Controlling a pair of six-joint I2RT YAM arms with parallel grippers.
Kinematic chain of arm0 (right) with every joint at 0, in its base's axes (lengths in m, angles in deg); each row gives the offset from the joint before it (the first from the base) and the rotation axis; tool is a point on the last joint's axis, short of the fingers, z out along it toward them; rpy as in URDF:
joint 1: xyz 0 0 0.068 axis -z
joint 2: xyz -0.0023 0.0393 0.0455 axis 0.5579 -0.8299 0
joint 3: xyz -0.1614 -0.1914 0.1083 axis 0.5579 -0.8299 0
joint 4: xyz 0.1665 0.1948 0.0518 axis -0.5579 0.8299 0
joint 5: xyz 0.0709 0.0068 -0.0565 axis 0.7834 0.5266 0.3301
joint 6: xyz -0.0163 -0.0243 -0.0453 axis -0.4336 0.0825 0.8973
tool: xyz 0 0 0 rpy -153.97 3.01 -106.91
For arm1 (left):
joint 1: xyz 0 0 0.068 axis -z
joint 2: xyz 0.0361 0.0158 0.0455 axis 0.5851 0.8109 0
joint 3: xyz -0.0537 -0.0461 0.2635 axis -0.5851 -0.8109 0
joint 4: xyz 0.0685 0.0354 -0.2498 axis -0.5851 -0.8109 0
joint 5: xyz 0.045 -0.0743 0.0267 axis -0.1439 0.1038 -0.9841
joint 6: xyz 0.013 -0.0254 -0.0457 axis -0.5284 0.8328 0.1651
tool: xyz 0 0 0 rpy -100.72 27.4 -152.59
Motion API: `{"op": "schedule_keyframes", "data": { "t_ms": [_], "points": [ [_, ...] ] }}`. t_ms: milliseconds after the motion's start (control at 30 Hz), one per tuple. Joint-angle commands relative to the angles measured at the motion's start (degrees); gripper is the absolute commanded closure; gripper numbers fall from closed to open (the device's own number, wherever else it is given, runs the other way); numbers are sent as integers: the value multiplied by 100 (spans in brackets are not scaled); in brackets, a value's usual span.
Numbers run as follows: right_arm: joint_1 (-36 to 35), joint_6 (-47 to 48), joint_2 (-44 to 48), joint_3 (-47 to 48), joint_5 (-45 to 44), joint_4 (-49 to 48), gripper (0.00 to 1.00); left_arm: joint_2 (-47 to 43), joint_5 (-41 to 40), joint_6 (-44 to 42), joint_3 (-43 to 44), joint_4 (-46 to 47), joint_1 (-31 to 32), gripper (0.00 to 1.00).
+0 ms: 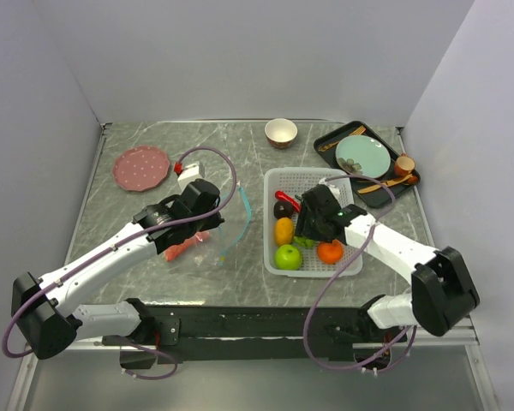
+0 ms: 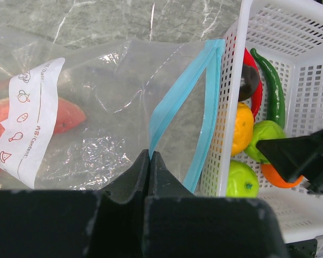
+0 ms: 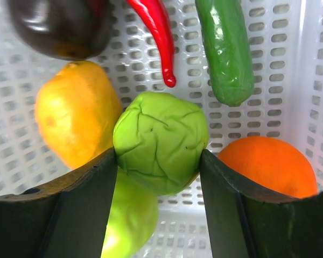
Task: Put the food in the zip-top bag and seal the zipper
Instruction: Pick up the fake fruit from the bin.
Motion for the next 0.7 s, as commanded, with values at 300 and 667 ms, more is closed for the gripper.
{"op": "schedule_keyframes", "data": {
  "t_ms": [300, 667],
  "points": [
    [24, -159, 1529, 206, 367, 52, 61, -95, 132, -61, -59, 169, 5, 99],
    [6, -177, 1776, 189, 1290, -370, 62, 19, 176, -96, -50, 195, 5, 99]
  ]
}}
